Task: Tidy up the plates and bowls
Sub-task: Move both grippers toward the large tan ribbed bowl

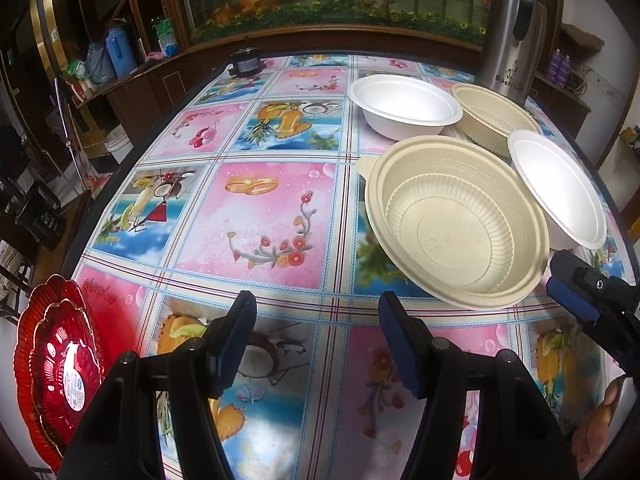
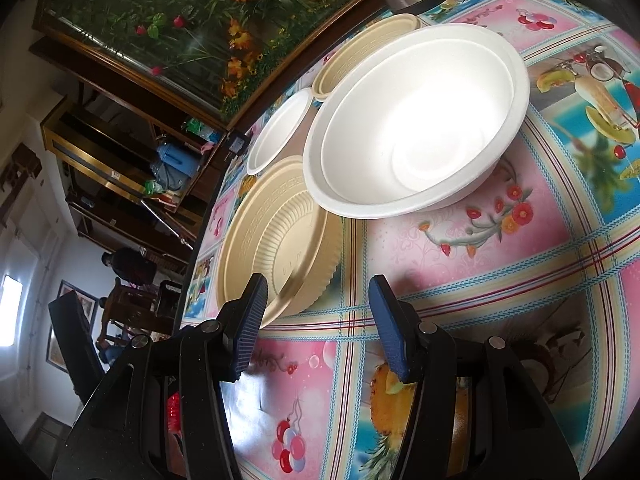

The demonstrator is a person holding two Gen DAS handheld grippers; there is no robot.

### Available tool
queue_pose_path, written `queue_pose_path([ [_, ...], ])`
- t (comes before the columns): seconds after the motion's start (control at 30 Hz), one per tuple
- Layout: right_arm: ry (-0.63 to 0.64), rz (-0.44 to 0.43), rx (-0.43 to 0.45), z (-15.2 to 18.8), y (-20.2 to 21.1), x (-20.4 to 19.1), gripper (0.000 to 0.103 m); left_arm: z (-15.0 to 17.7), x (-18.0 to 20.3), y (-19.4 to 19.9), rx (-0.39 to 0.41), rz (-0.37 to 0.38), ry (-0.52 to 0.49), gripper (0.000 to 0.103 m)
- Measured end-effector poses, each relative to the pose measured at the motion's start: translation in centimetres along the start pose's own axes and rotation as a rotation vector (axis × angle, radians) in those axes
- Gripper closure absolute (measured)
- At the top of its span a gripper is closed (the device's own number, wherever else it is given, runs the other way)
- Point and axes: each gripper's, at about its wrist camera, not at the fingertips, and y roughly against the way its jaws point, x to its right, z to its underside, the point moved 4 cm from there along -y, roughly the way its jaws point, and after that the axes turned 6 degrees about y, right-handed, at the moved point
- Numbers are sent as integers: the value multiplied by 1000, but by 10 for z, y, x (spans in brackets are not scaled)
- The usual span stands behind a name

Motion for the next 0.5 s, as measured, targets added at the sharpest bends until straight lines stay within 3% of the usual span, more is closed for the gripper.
queue_pose_path([
  [0.5,-10,11,-8,-1,-1,3,50,-4,0,-11,-19,11,10,39],
])
